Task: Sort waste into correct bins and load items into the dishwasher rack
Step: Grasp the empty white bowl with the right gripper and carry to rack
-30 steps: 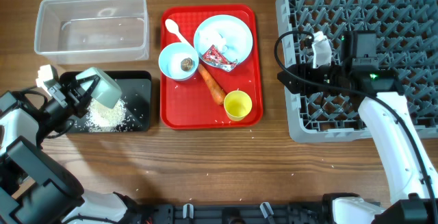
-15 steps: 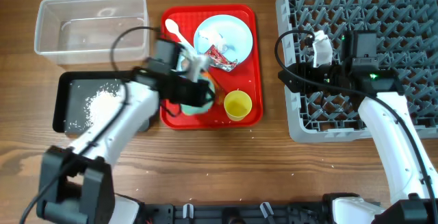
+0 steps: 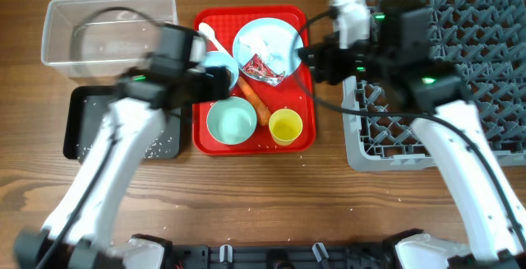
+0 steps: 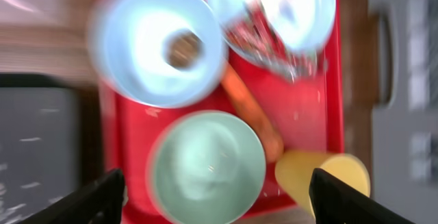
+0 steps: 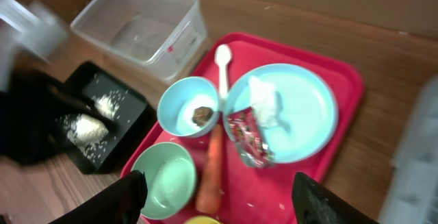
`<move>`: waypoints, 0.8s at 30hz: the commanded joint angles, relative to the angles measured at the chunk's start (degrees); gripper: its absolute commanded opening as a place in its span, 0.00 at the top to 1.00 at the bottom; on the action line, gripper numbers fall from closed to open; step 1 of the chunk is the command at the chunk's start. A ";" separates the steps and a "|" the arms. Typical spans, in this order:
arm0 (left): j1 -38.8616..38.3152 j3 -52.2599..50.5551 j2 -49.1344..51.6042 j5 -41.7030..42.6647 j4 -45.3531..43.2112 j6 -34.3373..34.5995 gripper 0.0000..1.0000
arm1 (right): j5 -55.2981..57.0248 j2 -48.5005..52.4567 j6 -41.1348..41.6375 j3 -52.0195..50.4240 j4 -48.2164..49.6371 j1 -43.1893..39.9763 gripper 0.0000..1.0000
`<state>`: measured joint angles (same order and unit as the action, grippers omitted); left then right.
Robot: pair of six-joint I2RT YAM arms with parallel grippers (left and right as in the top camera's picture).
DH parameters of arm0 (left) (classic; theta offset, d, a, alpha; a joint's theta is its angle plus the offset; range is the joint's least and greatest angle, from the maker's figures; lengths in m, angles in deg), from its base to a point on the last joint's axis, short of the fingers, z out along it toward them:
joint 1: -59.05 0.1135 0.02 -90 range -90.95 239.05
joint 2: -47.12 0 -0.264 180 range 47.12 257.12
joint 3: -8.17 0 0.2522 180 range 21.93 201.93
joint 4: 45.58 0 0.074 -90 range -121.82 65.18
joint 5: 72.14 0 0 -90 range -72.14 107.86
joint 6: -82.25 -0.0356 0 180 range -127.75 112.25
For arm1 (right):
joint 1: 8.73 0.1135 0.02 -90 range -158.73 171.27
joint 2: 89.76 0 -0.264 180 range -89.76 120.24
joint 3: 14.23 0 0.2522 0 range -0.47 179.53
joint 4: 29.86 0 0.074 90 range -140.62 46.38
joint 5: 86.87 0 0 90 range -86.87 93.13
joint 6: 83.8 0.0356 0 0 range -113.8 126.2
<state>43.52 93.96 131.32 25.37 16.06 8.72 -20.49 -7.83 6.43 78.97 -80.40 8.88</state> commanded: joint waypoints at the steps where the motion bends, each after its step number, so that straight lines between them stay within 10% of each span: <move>1: 10.97 1.16 -6.45 -0.79 2.86 1.75 0.14 | 6.01 10.47 1.18 0.61 0.74 7.23 0.30; 16: 17.66 1.11 0.57 -0.98 5.57 -1.22 0.15 | 4.72 35.26 -10.43 0.59 7.72 17.11 0.47; 24: 17.68 1.11 0.57 -0.98 5.90 -1.25 0.14 | 2.99 37.77 -7.72 0.59 10.05 19.02 0.78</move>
<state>60.74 95.06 131.56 24.54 21.87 8.85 -16.18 27.21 -1.81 79.51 -70.01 26.78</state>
